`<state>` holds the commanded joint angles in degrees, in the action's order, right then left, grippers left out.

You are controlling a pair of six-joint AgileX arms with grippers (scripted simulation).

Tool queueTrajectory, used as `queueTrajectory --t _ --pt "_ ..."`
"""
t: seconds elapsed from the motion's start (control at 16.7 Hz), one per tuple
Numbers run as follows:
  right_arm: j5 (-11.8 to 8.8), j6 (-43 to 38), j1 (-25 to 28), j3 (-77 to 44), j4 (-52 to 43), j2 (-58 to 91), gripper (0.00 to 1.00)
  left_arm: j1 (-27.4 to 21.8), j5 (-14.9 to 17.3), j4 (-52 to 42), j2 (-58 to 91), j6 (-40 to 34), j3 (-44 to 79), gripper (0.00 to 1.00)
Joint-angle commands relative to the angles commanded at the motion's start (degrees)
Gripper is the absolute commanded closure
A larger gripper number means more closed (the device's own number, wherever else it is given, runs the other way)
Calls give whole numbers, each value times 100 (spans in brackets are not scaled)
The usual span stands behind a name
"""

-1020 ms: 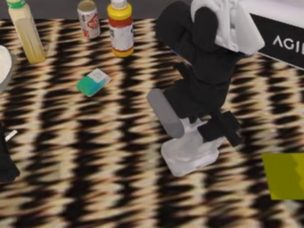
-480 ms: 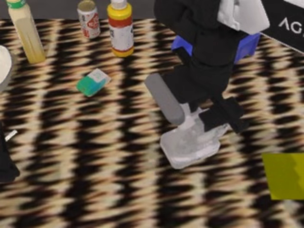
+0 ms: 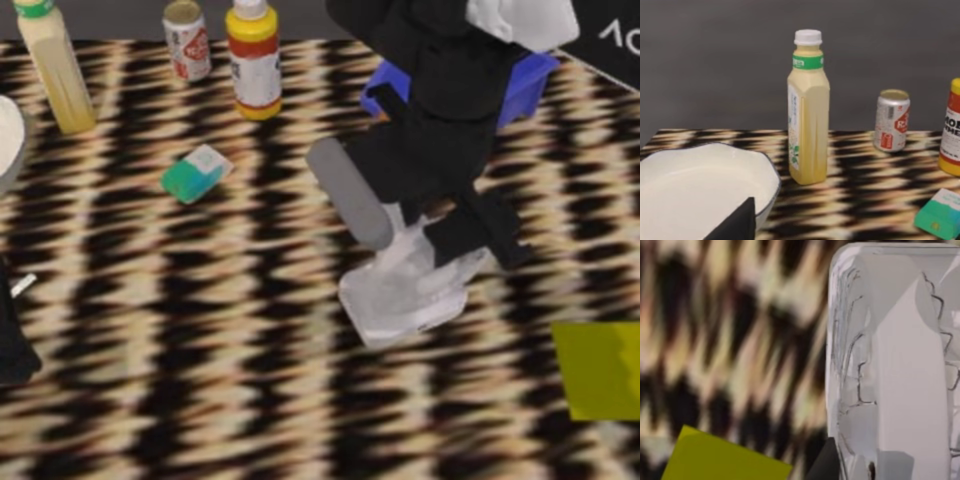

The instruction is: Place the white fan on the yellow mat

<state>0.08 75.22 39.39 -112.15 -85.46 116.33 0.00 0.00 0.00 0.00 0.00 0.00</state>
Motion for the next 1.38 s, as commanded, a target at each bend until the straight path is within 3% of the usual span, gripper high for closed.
queueTrajectory --t 0.18,0.78,1.14,1.38 --pt "-3 11 -338 398 77 -363 100 0 0 0 0 0 0 0" --pt "-18 152 -2500 3391 515 -2626 100 0 0 0 0 0 0 0" --pt "-18 150 -2565 3492 535 -2692 100 0 0 0 0 0 0 0" --pt "-18 154 -2589 3950 1030 -2674 100 0 0 0 0 0 0 0"
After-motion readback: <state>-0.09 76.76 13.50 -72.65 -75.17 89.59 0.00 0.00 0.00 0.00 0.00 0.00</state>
